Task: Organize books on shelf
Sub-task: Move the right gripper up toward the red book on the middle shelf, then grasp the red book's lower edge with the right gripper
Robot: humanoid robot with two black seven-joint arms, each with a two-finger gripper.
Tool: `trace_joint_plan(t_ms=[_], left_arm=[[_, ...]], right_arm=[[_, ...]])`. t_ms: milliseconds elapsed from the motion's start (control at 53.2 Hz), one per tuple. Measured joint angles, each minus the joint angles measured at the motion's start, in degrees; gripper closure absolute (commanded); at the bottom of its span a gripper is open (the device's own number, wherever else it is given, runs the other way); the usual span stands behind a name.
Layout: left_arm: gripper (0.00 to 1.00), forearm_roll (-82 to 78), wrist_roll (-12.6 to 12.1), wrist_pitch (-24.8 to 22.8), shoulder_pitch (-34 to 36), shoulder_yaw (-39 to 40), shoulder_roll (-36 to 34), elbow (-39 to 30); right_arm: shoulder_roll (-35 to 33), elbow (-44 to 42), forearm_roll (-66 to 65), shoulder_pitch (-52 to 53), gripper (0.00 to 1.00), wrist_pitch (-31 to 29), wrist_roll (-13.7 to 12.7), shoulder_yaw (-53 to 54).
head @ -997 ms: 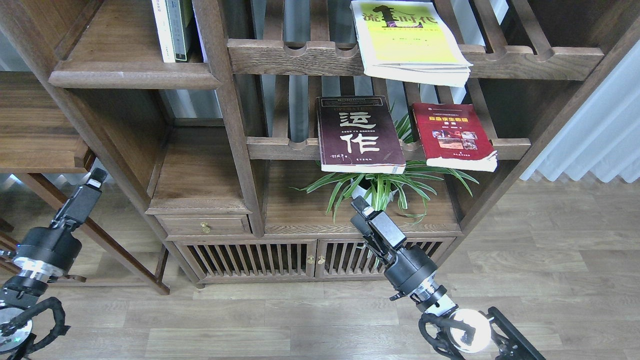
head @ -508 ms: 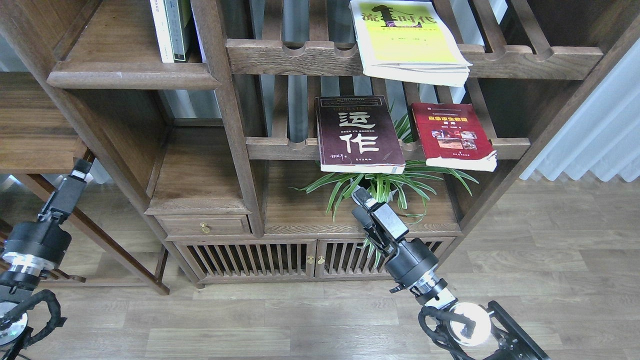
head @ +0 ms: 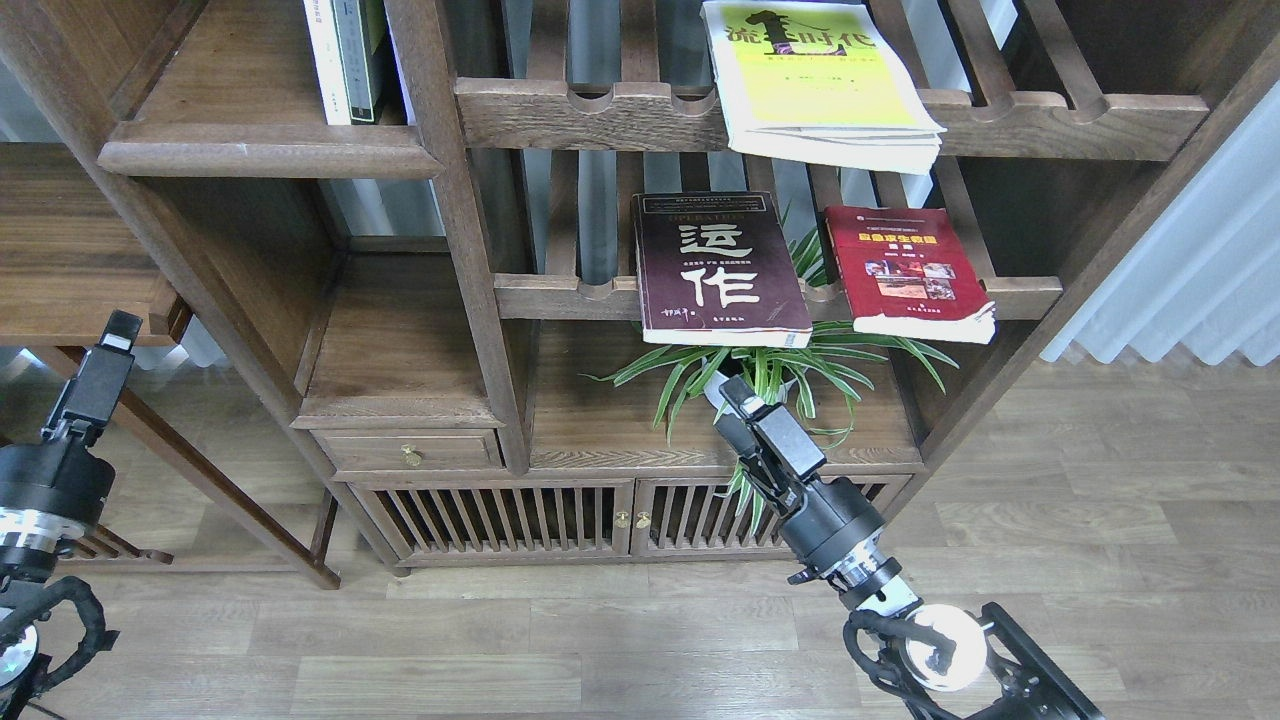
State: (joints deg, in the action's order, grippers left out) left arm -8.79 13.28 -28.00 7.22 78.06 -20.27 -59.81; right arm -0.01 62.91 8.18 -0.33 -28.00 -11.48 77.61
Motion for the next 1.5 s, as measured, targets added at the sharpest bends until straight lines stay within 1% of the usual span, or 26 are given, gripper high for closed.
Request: trace_joint_plan(t_ms=[282, 376, 470, 545, 733, 997, 1015, 1109, 1166, 1241, 1316, 1373, 1410, 1504], left_arm=[[0.0, 0.0, 0.0, 0.0, 0.3, 0.5, 0.4, -0.6], [0.0, 0.0, 0.0, 0.0, 0.5, 0.5, 0.4, -0.6], [0.0, 0.0, 0.0, 0.0, 0.7, 0.6, 0.4, -0.7], [0.0, 0.0, 0.0, 0.0, 0.7, 1.0, 0.4, -0.8], [0.0, 0.0, 0.0, 0.0, 0.7, 1.6, 0.8, -0.8], [0.0, 0.0, 0.0, 0.0, 0.6, 1.6, 2.0, -0.7], [0.0, 0.0, 0.0, 0.0, 0.6, 1.6, 2.2, -0.6], [0.0, 0.0, 0.0, 0.0, 0.7, 1.5, 2.2, -0.6], [0.0, 0.0, 0.0, 0.0, 0.7, 1.4, 2.2, -0.6], [0.0, 0.0, 0.0, 0.0, 0.7, 1.4, 2.2, -0.6], [0.0, 0.0, 0.0, 0.0, 0.7, 1.4, 2.2, -0.6], [0.0, 0.0, 0.0, 0.0, 0.7, 1.4, 2.2, -0.6], [0.0, 0.0, 0.0, 0.0, 0.7, 1.4, 2.2, -0.6], [0.0, 0.0, 0.0, 0.0, 0.7, 1.4, 2.2, -0.6]], right_arm=[[0.0, -3.6, 0.7, 8.0, 0.01, 5.7, 0.5, 8.1], [0.0, -5.0, 0.7, 9.1, 0.01, 7.8, 1.7, 8.6], [0.0, -6.8, 0.7, 10.2, 0.01, 9.2, 4.0, 8.7], [0.0, -7.5, 0.7, 10.4, 0.01, 9.8, 4.8, 8.7], [0.0, -8.3, 0.7, 9.4, 0.01, 11.2, 5.0, 8.7], [0.0, -10.9, 2.3, 12.4, 0.01, 17.3, 6.0, 11.3], [0.0, -11.7, 2.4, 13.6, 0.02, 19.2, 6.6, 12.1], [0.0, -12.0, 2.4, 14.4, 0.08, 20.4, 7.3, 12.4], [0.0, -12.1, 2.5, 15.0, 0.14, 20.9, 8.0, 12.5], [0.0, -12.2, 2.5, 15.4, 0.24, 21.2, 8.9, 12.6], [0.0, -12.2, 2.5, 15.6, 0.26, 21.2, 9.9, 12.6], [0.0, -12.2, 2.5, 15.6, 0.29, 21.3, 10.3, 12.6], [0.0, -12.2, 2.5, 15.6, 0.33, 21.3, 10.5, 12.6], [0.0, -12.4, 2.5, 15.7, 0.47, 21.3, 10.6, 12.5]])
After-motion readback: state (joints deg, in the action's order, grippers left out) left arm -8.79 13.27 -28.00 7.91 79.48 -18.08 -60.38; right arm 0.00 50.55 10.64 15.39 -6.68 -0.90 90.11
